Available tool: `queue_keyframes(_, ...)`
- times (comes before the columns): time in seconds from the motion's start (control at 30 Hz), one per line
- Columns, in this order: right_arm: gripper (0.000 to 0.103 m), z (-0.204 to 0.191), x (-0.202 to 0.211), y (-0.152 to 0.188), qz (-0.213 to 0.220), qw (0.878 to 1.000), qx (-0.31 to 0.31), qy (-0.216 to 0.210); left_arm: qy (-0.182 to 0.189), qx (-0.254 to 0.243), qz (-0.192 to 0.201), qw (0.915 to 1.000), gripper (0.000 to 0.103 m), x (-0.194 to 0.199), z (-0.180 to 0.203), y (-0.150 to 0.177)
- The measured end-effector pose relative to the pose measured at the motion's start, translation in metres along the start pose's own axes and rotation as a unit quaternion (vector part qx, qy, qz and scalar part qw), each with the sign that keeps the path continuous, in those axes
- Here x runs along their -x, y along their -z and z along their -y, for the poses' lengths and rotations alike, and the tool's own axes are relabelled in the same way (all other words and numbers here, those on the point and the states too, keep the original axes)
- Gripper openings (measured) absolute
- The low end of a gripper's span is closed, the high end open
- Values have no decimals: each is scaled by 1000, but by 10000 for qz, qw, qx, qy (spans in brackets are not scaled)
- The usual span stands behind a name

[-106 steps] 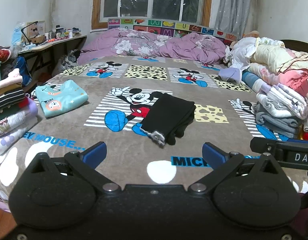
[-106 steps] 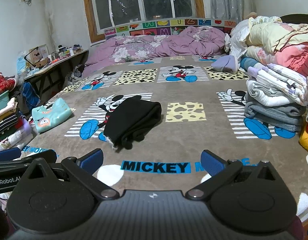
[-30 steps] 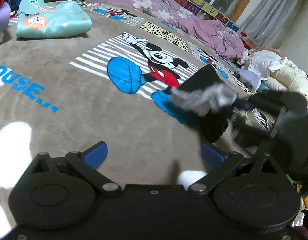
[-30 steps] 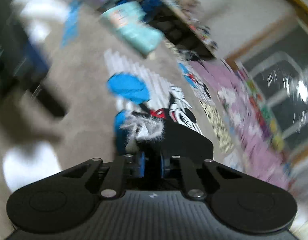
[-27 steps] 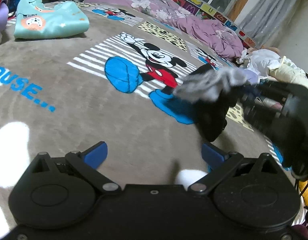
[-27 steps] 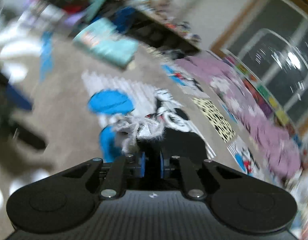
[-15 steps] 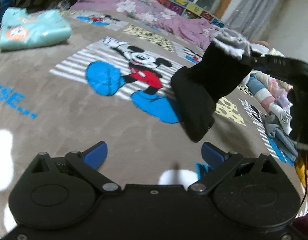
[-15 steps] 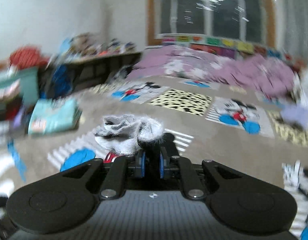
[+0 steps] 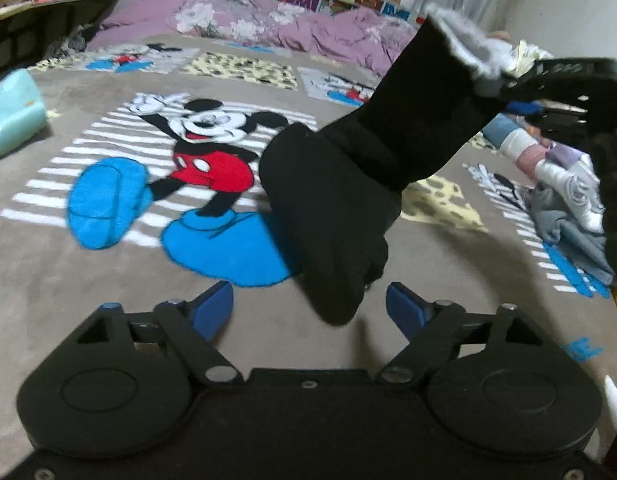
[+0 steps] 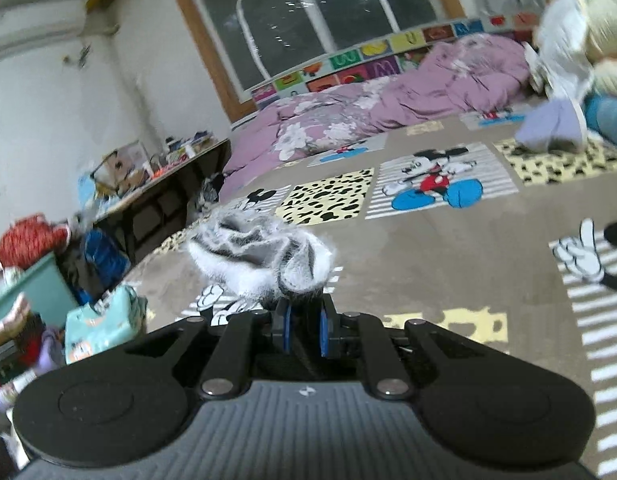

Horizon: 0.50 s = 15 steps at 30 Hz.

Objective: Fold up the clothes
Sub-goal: 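Lift the cuff with the right tool while the left tool grasps the black fabric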

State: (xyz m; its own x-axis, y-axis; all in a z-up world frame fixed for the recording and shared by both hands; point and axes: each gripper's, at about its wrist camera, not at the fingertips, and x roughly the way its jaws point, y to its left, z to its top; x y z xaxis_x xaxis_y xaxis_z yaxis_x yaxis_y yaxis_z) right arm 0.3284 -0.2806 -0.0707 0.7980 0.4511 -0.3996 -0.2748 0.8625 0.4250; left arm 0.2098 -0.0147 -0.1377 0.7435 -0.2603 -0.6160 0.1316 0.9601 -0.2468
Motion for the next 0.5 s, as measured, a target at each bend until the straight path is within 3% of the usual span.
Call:
queue_keyframes(0.13, 15, 12, -3, 1, 20, 9996, -251, -95, -49, -37, -95, 9999, 68, -20, 5, -7)
queue_keyframes(0.23, 15, 18, -2, 0, 89, 9989, -432, -159, -74, -31, -151, 9999, 42, -29, 6, -12)
queue_keyframes(0.27, 15, 20, -2, -1, 126, 9985, -505, -179, -97, -45, -124, 9999, 26, -30, 7, -13)
queue_keyframes(0.3, 15, 22, -1, -2, 164, 9980, -577, -198, -181, -100, -72, 9998, 20, -30, 8, -14)
queue_keyframes(0.5, 14, 29, 6, -11, 397, 9940, -955, -341, -364, -154, 196, 9990, 11, -16, 3, -22)
